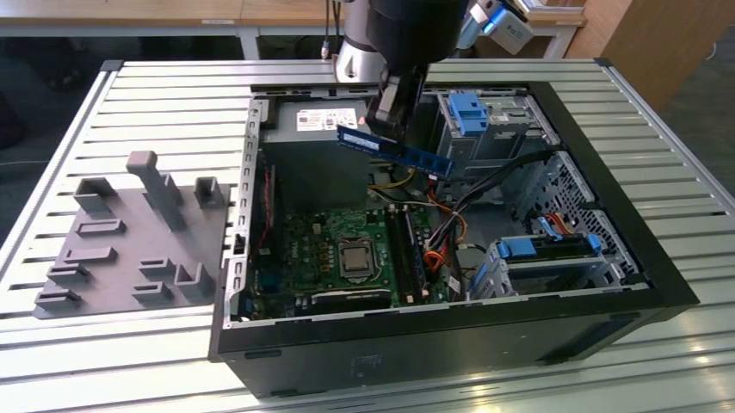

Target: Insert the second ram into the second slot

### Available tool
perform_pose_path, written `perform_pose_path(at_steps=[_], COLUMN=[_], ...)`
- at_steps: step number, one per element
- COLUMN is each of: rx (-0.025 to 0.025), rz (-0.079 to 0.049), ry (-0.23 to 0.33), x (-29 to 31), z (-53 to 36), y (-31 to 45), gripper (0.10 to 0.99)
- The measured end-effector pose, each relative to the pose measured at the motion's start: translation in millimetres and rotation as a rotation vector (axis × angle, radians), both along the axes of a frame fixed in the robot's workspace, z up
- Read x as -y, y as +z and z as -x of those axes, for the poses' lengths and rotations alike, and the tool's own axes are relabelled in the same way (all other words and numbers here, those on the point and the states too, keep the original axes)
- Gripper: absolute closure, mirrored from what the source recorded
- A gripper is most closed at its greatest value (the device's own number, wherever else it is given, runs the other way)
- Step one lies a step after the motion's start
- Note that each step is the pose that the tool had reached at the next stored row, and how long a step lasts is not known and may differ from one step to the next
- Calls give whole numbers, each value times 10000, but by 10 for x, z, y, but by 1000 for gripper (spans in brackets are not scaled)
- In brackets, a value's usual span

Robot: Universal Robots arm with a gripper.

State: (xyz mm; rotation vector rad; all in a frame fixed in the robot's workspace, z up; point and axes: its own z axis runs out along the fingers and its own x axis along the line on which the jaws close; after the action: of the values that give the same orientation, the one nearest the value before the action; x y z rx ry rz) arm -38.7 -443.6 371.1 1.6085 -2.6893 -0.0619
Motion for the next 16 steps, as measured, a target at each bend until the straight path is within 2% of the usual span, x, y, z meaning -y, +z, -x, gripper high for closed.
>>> perform_pose_path(at_steps=[16], rx=[0], rz=[5], ry=[-338], x=[5], z=[1], y=[0], gripper=[949])
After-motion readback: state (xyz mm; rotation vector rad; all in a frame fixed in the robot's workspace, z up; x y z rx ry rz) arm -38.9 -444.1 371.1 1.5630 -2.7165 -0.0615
